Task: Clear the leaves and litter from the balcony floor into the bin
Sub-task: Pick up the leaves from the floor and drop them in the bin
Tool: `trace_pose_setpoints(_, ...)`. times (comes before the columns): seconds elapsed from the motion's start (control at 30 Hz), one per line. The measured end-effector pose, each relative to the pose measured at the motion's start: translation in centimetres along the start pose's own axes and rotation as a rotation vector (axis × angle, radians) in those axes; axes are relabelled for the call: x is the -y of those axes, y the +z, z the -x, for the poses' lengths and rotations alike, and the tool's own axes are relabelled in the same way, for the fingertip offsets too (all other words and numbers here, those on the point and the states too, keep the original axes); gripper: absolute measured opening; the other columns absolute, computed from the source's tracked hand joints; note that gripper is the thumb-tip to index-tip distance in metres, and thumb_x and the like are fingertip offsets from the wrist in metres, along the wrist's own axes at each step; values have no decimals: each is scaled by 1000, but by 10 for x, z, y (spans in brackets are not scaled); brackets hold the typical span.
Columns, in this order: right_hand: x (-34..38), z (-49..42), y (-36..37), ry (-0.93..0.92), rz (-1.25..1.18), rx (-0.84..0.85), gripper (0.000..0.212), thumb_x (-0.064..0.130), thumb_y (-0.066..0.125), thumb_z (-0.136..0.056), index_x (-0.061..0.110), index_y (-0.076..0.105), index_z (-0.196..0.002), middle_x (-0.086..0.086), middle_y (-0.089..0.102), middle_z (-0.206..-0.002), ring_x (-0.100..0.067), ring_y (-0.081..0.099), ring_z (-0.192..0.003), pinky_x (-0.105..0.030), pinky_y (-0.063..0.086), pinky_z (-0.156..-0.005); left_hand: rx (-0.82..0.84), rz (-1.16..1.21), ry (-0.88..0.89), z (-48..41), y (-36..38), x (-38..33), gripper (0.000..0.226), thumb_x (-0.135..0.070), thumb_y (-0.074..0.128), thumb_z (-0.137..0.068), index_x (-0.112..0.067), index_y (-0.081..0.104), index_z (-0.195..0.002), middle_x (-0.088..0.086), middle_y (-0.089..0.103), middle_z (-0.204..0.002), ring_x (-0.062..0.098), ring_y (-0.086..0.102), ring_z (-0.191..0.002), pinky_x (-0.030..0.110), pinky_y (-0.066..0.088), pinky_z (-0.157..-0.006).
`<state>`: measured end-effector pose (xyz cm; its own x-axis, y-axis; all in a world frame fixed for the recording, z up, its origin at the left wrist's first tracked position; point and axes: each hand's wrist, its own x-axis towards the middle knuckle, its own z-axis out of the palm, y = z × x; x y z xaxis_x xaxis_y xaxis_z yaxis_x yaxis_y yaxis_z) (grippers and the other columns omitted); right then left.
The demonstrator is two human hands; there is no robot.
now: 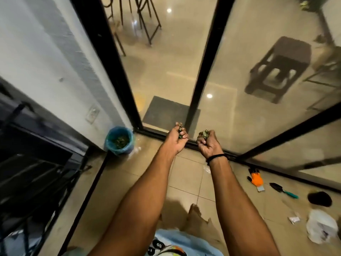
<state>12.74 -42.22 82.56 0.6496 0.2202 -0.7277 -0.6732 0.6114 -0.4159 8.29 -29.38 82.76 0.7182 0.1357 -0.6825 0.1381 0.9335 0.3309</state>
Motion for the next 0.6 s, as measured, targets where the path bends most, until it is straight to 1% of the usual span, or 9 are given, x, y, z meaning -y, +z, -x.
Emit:
trace_pose_setpoints(0.07, -32, -12, 29, 49, 40, 4, 32, 19, 35, -105, 15, 38, -74, 0, 34, -61, -7, 30, -33, -17, 21, -28, -39, 33, 22, -2, -30, -33, 36, -23, 34, -110, -18, 46, -76, -5, 41, -47, 4, 34, -33, 17, 24, -34)
trace_pose_setpoints(0.2, -91, -44, 79, 126, 72, 11, 33, 25, 35, -106, 16, 38, -75, 2, 30, -64, -6, 29, -33, -17, 20, -28, -119, 91, 73, -8, -79, -90, 33, -17, 33, -109, -18, 45, -78, -5, 40, -47, 4, 33, -33, 18, 24, -35)
trace_pose_setpoints(0.33, -152, -89, 117, 246, 145, 23, 36, 29, 35, -107, 16, 38, -73, 2, 30, -60, -6, 27, -32, -17, 19, -28, -238, 119, 119, -27, -136, -143, 31, -19, 34, -109, -20, 44, -79, -6, 38, -49, 4, 32, -34, 18, 23, -36)
trace_pose_setpoints(0.43, -213, -139, 145, 316, 213, 15, 37, 28, 35, -107, 16, 37, -72, 3, 34, -50, -6, 28, -32, -16, 19, -29, -330, 147, 143, -58, -190, -192, 31, -21, 35, -108, -19, 43, -79, -6, 37, -47, 5, 32, -33, 18, 26, -34)
trace_pose_setpoints(0.47, -232, -155, 151, 337, 220, -1, 37, 31, 34, -107, 16, 38, -73, 2, 35, -51, -5, 30, -33, -15, 20, -29, -361, 154, 142, -69, -208, -207, 32, -22, 35, -108, -19, 43, -78, -5, 37, -45, 5, 33, -32, 18, 28, -32)
trace_pose_setpoints(0.53, -272, -192, 160, 382, 234, -32, 35, 32, 35, -106, 16, 40, -76, 1, 35, -61, -6, 32, -37, -16, 22, -29, -439, 161, 142, -98, -247, -234, 32, -22, 34, -109, -19, 44, -78, -5, 39, -44, 5, 36, -32, 15, 29, -31)
trace_pose_setpoints(0.6, -316, -238, 162, 411, 267, -78, 32, 26, 40, -105, 15, 42, -76, 0, 36, -65, -7, 34, -40, -16, 24, -29, -520, 150, 121, -140, -291, -258, 29, -23, 34, -108, -20, 44, -81, -5, 42, -44, 5, 38, -32, 15, 28, -33)
